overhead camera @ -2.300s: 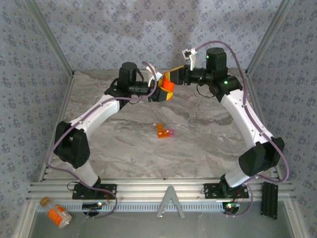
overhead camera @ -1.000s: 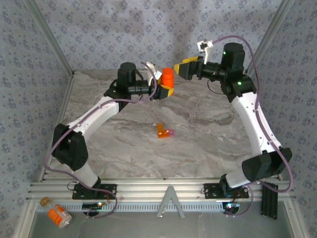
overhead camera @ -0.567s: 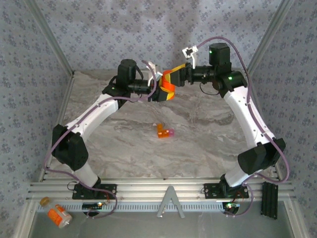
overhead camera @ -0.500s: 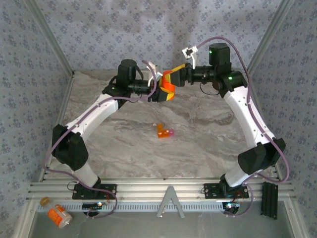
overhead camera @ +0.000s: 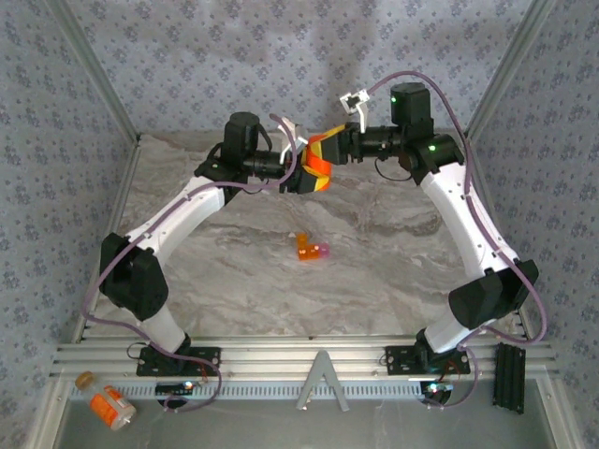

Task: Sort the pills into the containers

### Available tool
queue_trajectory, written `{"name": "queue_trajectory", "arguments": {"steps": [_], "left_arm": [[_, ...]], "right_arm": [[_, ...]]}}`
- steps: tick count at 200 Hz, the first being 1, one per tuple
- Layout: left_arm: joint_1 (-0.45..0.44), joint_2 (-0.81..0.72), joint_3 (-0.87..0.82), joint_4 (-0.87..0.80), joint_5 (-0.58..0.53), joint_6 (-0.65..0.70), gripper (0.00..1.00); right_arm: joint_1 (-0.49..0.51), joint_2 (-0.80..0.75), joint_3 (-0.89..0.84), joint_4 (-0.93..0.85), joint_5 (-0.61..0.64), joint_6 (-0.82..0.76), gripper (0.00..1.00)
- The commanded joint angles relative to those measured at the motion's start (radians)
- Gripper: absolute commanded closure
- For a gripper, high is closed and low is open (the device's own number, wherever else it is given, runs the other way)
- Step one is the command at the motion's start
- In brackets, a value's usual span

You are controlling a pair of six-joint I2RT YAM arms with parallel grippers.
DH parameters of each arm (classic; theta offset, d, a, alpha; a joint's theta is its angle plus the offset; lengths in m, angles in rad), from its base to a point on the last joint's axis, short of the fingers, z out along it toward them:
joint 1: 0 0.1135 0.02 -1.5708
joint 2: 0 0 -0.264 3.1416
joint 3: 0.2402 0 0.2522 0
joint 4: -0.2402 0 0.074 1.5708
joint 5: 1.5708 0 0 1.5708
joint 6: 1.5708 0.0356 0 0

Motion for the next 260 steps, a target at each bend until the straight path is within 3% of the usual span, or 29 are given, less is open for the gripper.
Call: {"name": "queue_trajectory", "arguments": {"steps": [1,25,85,119,161,188,229,260], "left_arm": [[-0.001,0.002,0.043,0.014,0.002,0.017,1.00],[-0.002,-0.009,0.032,0.035,-0.051,0.004,1.00],[-0.054,-0.064,-0.102,0.252,-0.349,-0.057,1.00],[-0.110,-0.078,-0.148,0.328,-0.486,-0.051,1.00],[-0.145,-0.062,-0.149,0.345,-0.580,-0.050,1.00],[-0.132,-0.049,-0.164,0.371,-0.605,-0.076,1.00],[-0.042,-0.055,-0.194,0.424,-0.489,-0.163,1.00],[0.015,-0.064,-0.184,0.422,-0.304,-0.176,1.00]], "right_arm": [[0.021,-0.009,-0.008,-0.001,-0.013,0.010,0.54],[0.030,-0.047,-0.094,0.081,0.060,0.055,0.58],[0.123,-0.132,-0.339,0.303,0.418,0.153,0.59],[0.147,-0.116,-0.410,0.417,0.526,0.249,0.59],[0.146,-0.082,-0.384,0.422,0.534,0.277,0.54],[0.103,-0.094,-0.350,0.393,0.494,0.275,0.39],[-0.018,-0.202,-0.380,0.420,0.325,0.267,0.15],[-0.091,-0.233,-0.348,0.369,0.142,0.209,0.11]]}}
